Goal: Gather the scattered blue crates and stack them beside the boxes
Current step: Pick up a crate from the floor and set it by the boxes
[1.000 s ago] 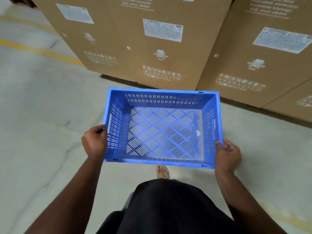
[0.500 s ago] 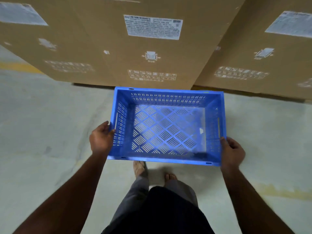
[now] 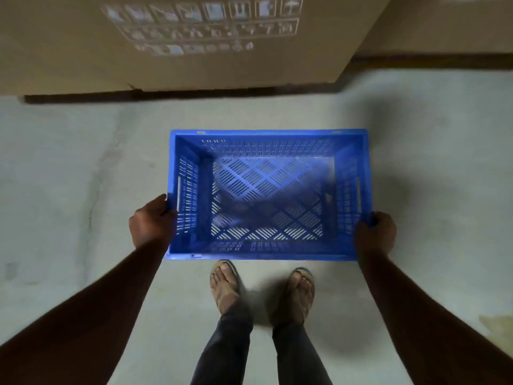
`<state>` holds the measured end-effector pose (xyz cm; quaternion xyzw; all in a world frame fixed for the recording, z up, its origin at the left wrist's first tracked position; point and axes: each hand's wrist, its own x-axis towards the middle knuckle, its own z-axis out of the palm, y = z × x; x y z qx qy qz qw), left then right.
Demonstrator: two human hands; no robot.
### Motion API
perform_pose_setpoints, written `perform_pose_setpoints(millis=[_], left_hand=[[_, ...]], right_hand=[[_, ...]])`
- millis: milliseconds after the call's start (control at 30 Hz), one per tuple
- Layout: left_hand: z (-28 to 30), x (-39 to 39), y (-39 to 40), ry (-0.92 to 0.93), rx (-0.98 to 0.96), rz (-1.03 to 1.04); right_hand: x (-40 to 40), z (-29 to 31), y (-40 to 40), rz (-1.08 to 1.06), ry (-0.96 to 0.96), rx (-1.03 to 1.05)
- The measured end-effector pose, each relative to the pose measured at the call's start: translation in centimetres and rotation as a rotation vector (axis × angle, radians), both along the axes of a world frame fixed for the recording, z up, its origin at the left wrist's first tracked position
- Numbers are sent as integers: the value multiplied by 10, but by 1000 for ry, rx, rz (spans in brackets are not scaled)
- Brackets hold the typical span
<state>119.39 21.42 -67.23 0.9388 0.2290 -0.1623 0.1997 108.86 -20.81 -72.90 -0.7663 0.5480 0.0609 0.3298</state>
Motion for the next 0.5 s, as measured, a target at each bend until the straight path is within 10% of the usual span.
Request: perform_pose_setpoints(millis=[500], left_hand=[[-125,14,1,9,-30,2]], right_hand=[[7,-115,-12,265,-17,-9]])
